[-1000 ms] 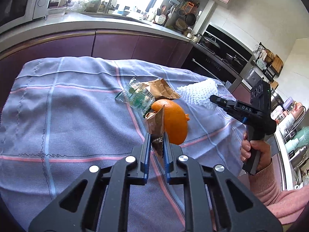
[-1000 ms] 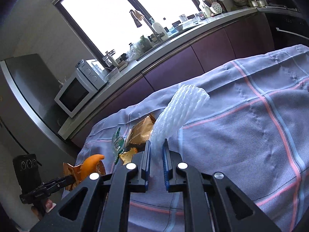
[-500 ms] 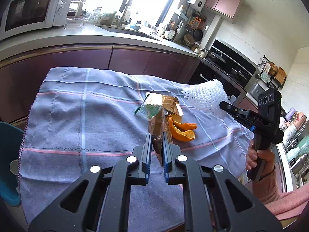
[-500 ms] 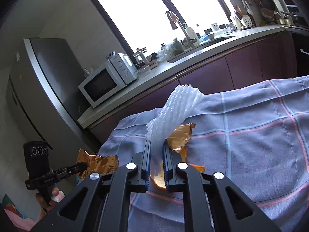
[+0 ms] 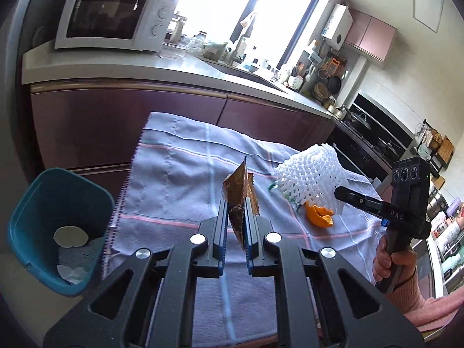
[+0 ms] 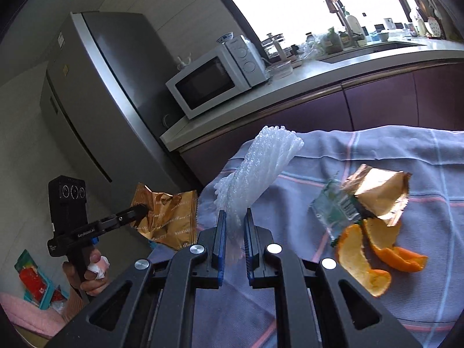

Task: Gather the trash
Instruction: 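Carry brown wrapper and foam net to the teal bin and open both tools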

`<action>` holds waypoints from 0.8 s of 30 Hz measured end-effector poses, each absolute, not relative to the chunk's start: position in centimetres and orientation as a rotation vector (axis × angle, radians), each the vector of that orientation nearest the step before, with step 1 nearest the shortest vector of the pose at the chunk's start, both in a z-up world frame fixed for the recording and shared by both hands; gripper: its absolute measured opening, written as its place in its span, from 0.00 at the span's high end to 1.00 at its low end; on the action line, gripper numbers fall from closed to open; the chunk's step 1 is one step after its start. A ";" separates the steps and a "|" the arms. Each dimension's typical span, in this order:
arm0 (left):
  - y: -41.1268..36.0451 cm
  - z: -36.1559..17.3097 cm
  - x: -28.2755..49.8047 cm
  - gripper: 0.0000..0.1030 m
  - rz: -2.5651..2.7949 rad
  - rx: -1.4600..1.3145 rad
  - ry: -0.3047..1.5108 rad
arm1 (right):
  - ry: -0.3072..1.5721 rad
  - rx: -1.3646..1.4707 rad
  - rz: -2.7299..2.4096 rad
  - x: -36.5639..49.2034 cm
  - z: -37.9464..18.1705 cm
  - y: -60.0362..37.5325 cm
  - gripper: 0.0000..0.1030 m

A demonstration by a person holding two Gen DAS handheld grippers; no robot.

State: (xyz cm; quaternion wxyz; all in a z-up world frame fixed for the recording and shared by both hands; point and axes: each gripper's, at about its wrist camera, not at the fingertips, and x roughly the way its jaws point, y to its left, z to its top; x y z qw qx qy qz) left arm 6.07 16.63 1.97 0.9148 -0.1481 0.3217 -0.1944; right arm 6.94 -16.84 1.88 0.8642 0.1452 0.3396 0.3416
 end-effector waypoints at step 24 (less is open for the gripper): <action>34.3 -2.0 4.6 0.90 0.000 -0.428 0.683 | 0.897 0.079 1.017 11.7 -0.6 6.1 0.90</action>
